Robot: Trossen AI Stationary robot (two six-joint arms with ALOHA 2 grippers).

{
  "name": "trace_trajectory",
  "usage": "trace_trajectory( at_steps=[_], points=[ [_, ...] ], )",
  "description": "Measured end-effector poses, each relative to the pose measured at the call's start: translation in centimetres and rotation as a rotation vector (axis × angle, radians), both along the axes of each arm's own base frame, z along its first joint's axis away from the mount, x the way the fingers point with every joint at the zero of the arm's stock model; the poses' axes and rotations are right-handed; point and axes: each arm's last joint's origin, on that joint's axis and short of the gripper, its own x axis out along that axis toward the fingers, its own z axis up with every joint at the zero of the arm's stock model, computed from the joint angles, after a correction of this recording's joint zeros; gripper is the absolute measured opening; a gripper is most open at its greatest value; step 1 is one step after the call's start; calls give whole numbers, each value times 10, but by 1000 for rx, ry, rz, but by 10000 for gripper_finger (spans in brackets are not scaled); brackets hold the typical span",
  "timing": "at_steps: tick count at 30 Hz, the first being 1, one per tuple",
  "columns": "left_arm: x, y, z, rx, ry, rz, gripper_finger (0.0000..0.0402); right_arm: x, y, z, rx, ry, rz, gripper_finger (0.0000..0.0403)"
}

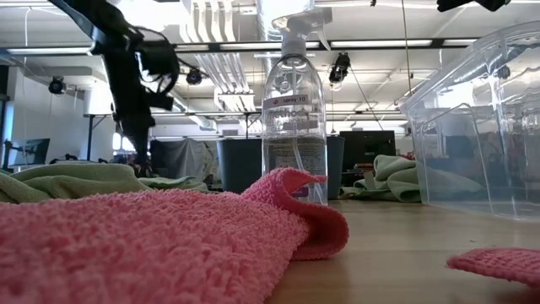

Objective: Sort microfiber towel by color & place in baskets
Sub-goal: Put the green microfiber towel into the blue bin

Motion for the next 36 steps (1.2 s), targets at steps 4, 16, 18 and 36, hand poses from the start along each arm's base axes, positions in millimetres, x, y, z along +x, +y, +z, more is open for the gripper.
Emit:
trace_trajectory(
  at_steps=[4,16,18,36],
  points=[
    [9,7,-20,-56,75,-8,46,0,0,0,0,1,0,63],
    [34,23,-30,-56,-95,-31,106,1,0,-1,47,-19,-33,63],
    [33,24,-29,-53,-88,-27,114,3,1,-2,44,-9,-33,63],
    [24,31,-26,158,64,124,135,15,5,-6,25,33,-36,63]
  ],
)
